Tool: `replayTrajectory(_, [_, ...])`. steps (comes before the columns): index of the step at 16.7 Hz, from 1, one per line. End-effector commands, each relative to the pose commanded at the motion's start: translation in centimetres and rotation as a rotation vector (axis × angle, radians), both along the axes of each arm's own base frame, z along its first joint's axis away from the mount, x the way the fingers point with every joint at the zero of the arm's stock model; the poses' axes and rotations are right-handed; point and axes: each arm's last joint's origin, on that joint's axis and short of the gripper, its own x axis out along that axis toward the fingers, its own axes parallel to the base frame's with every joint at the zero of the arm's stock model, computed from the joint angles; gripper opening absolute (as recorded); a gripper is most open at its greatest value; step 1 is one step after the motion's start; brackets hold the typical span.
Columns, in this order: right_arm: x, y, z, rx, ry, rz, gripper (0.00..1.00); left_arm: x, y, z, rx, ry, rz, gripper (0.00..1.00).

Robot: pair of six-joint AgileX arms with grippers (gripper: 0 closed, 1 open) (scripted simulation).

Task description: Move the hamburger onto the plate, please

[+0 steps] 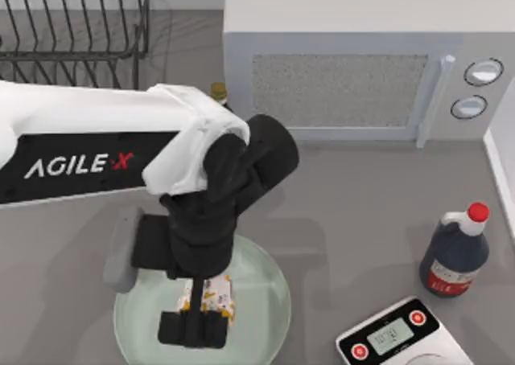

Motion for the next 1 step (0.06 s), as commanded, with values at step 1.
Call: replayTrajectory(1, [0.00, 0.00, 0.00, 0.000, 0.000, 0.000, 1.00, 0.00, 0.00, 0.00, 0.000, 0.000, 0.000, 1.00])
